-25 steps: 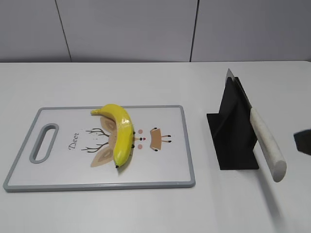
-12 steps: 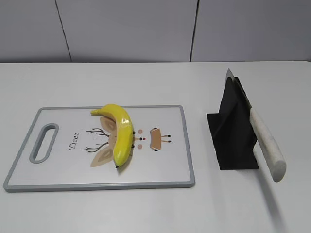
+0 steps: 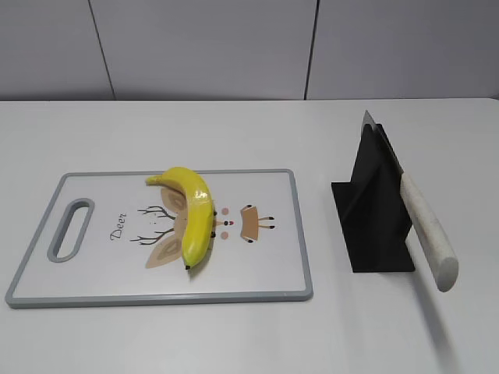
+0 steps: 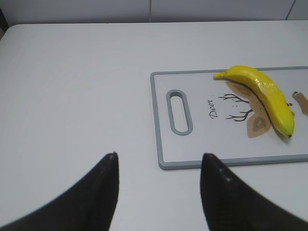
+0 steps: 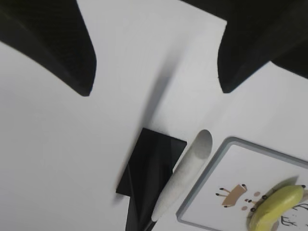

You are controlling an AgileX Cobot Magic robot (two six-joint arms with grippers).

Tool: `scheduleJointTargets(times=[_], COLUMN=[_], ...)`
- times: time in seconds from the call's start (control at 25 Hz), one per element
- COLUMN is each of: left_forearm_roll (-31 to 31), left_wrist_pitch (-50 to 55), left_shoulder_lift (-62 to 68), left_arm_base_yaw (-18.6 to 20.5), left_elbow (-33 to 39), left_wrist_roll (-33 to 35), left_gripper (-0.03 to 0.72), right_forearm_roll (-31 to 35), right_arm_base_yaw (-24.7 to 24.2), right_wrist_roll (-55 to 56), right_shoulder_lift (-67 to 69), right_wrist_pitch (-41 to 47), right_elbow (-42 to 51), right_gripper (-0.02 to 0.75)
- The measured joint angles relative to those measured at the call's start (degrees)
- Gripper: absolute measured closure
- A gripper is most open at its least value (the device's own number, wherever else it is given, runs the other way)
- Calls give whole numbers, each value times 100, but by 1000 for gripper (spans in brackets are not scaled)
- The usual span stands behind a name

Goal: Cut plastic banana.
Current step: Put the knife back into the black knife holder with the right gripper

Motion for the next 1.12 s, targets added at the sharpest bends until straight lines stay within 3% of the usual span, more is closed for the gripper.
scheduleJointTargets(times=[0.84, 1.0, 1.12], left_forearm_roll=[-11, -11, -11], left_wrist_pitch=[0, 0, 0], left_shoulder_lift=[0, 0, 0], left_arm_base_yaw=[2, 2, 2], left_elbow=[8, 8, 8], left_wrist_roll=[0, 0, 0], left_gripper=[180, 180, 180], right_forearm_roll=[-13, 4, 4], right_arm_base_yaw=[-16, -343, -870], right_wrist_roll=[-11, -11, -11], right_shoulder_lift=[-867, -867, -867], right_wrist_pitch=[57, 62, 62], right_elbow=[17, 17, 17], right_gripper=[145, 145, 146])
